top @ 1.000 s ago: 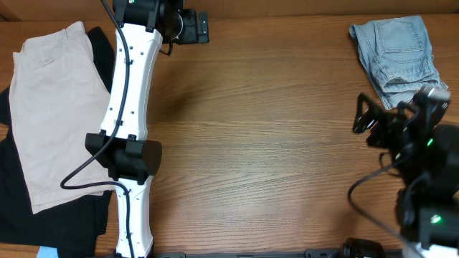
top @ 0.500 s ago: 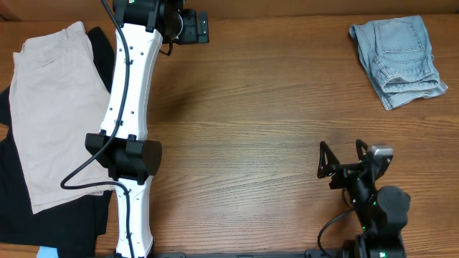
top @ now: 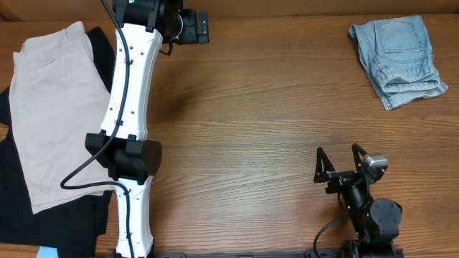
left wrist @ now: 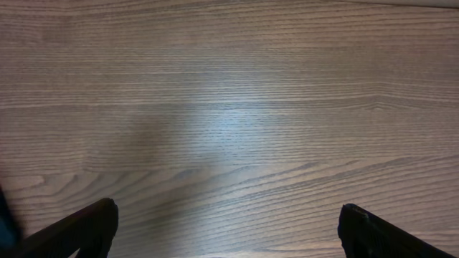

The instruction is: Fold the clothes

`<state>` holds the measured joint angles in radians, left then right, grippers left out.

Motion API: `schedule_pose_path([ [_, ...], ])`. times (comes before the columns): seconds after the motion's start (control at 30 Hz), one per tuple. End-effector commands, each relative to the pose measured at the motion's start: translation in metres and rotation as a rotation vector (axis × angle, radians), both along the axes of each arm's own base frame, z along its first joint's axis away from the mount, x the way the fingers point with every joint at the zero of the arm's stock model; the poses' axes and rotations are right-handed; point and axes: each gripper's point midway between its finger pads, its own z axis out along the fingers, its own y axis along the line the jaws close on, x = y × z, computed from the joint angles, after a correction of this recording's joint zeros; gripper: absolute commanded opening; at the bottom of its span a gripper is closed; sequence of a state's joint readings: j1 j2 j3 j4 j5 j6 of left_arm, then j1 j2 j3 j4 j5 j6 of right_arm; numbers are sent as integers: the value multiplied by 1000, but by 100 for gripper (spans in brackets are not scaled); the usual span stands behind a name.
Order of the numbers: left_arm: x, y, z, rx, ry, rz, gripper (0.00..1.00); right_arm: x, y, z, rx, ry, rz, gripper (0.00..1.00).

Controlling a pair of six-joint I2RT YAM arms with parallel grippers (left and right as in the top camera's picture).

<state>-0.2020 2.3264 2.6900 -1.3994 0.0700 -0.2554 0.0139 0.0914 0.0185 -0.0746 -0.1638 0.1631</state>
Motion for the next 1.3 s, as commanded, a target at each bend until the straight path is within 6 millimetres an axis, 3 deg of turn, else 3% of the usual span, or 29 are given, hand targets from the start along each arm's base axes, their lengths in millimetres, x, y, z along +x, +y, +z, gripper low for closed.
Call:
schedule_pose_path([
  [0.0, 1, 4, 8, 4, -23, 4, 100, -1, -2, 6, -5, -37, -11, 100],
  [0.2, 1, 4, 8, 4, -23, 4, 100, -4, -2, 17, -3, -87, -12, 100],
  [1.27, 1, 4, 8, 4, -23, 4, 100, -4, -2, 17, -3, -86, -12, 100],
])
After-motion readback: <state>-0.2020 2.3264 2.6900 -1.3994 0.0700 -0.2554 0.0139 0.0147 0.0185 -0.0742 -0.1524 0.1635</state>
